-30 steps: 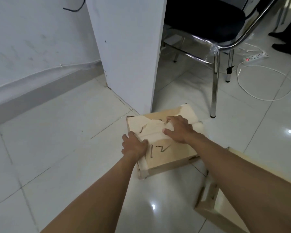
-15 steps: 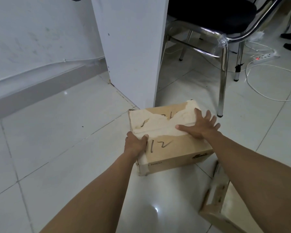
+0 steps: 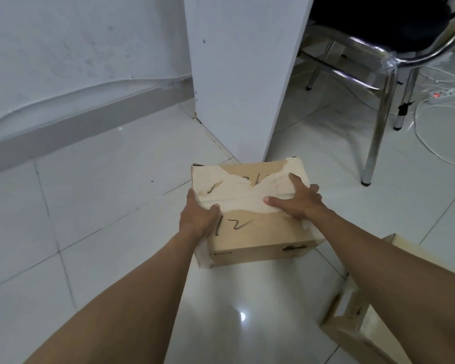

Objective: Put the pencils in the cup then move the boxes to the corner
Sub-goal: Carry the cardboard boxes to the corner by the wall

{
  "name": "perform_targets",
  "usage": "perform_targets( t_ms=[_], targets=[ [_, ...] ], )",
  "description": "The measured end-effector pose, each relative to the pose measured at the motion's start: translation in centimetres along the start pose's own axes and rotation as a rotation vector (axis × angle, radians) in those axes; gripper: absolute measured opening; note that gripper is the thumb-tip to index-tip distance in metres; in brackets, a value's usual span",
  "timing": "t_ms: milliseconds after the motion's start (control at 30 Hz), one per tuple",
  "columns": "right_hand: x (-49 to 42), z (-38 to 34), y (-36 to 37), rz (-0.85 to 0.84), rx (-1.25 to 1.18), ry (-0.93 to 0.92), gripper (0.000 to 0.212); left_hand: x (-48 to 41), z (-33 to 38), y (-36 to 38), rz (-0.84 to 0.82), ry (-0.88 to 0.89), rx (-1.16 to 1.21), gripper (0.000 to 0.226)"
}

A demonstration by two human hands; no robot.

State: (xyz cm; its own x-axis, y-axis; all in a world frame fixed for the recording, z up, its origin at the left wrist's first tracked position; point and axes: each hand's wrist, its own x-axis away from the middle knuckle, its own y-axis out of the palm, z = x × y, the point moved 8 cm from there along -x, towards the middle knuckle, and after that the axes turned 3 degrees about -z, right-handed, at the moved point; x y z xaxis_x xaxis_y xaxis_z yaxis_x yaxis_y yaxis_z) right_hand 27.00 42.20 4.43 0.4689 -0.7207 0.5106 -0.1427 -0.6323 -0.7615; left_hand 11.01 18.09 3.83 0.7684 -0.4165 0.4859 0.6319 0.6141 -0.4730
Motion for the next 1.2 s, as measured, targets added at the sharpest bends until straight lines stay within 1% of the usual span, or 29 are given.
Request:
perform_targets(
  t_ms=[133, 300, 467, 567, 767, 900, 1000, 1100, 1133, 1200],
  targets=[
    [3.1, -3.5, 1.8, -0.063, 0.007, -0.032, 0.117, 2.9, -1.9, -4.4, 0.032, -0.096, 0.020, 0.063],
    [8.4, -8.6, 0.8, -0.093, -0.004, -0.051, 0.114, 7.5, -0.5, -11.4, 0.085, -0.144, 0.034, 0.067],
    [14.4, -14.7, -3.1, -0.103, -0.042, -0.137, 0.106, 12.1, 3.6, -19.3, 0.144, -0.138, 0.043, 0.059],
    [18.4, -19.5, -6.5, -0.118, -0.025, -0.170, 0.104, 15.3, 6.7, -24.4, 0.179, -0.151, 0.079, 0.055],
    [26.7, -30.9, -12.1, -0.190, 0.040, -0.279, 0.104, 23.1, 12.1, -36.1, 0.278, -0.192, 0.142, 0.060],
    [32.7, -37.7, -14.3, -0.236, 0.049, -0.368, 0.102, 28.7, 14.3, -43.5, 0.364, -0.212, 0.181, 0.055],
    [37.8, -42.3, -15.1, -0.286, 0.079, -0.454, 0.100, 34.1, 14.7, -48.6, 0.439, -0.231, 0.251, 0.061],
    [41.9, -46.0, -15.2, -0.325, 0.107, -0.514, 0.099, 38.9, 14.4, -52.4, 0.500, -0.293, 0.326, 0.081],
    [43.1, -47.3, -15.1, -0.338, 0.117, -0.533, 0.098, 40.2, 14.2, -53.5, 0.516, -0.312, 0.338, 0.083],
    [46.0, -50.4, -14.7, -0.367, 0.150, -0.583, 0.095, 43.1, 13.7, -56.4, 0.557, -0.332, 0.348, 0.079]
  ],
)
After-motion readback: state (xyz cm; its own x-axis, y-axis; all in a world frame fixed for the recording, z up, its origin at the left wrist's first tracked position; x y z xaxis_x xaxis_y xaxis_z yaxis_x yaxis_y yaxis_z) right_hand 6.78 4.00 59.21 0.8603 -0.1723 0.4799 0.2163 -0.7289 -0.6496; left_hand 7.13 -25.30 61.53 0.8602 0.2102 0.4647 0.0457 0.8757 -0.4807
